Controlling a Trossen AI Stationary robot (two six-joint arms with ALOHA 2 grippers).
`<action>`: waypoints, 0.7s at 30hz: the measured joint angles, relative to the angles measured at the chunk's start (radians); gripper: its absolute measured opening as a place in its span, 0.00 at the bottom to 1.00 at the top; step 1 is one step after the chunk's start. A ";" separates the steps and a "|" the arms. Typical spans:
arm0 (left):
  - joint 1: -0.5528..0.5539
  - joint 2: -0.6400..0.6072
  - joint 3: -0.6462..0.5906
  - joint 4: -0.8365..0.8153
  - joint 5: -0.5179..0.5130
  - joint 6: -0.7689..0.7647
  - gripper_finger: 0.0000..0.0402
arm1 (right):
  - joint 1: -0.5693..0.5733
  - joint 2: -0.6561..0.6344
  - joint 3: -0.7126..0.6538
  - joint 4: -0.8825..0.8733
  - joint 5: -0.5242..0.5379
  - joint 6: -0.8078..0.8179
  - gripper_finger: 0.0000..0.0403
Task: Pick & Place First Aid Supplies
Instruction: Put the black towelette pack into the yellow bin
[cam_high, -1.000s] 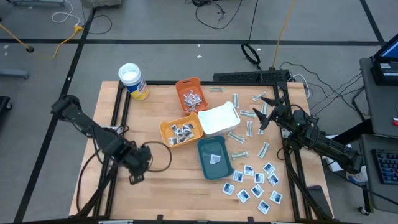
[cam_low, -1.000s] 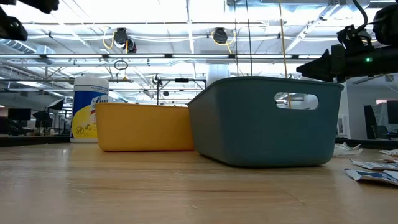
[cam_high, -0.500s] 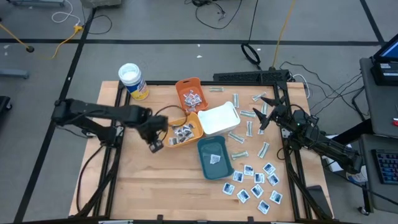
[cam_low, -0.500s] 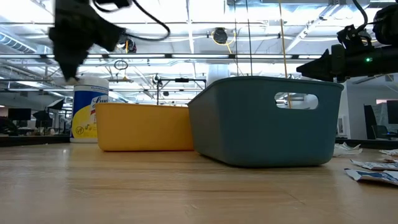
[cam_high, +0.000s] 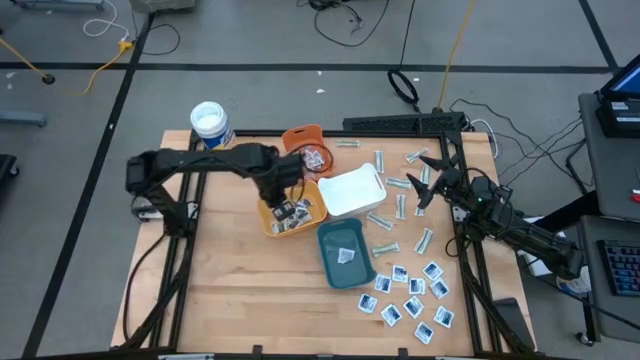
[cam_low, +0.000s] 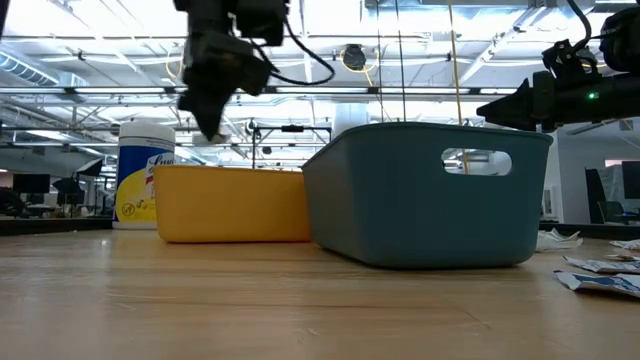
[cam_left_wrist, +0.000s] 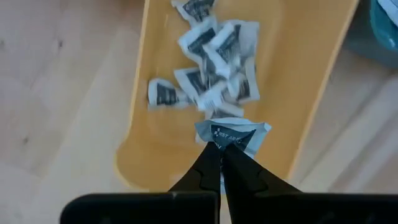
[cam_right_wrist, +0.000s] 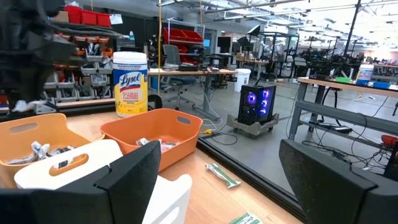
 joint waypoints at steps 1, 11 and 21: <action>0.004 0.021 0.005 0.007 0.000 0.006 0.00 | 0.000 0.000 0.000 0.000 0.000 0.000 0.80; 0.007 0.201 0.002 0.101 -0.031 0.019 0.03 | 0.000 0.000 0.000 0.000 0.000 0.000 0.80; 0.006 0.210 0.002 0.099 -0.040 0.036 0.36 | 0.000 0.000 0.000 0.000 0.000 0.000 0.80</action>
